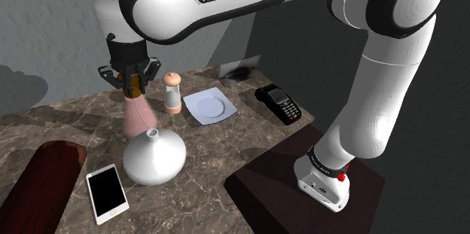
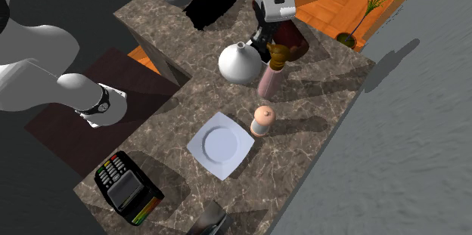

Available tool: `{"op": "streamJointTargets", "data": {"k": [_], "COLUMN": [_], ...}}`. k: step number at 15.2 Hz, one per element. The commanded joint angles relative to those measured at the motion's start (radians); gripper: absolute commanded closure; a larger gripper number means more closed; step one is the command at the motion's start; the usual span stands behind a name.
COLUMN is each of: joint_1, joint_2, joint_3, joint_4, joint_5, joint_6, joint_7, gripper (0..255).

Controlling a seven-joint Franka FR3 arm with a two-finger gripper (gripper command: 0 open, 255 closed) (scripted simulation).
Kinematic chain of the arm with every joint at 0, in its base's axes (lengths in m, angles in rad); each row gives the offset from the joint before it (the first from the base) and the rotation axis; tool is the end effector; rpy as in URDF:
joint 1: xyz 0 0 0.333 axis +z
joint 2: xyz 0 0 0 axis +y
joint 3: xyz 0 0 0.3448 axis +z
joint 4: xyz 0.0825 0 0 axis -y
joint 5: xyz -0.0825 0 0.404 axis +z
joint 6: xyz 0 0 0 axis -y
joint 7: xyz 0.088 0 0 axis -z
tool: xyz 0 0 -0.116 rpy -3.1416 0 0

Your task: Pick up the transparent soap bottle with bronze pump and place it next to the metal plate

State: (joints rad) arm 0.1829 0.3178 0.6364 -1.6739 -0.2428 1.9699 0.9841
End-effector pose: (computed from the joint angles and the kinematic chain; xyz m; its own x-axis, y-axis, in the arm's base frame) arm 0.4981 0.4472 0.4632 0.9930 -0.1031 0.0580 -0.1024 -0.9946 -0.0138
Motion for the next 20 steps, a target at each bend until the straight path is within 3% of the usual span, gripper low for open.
{"op": "streamJointTargets", "data": {"k": [1,20], "joint_1": [0.000,0.020], "joint_2": [0.000,-0.015], "joint_3": [0.000,0.013], "joint_4": [0.000,0.238], "joint_5": [0.000,0.021], "joint_6": [0.000,-0.248], "joint_7": [0.000,-0.026], "gripper": [255,255]}}
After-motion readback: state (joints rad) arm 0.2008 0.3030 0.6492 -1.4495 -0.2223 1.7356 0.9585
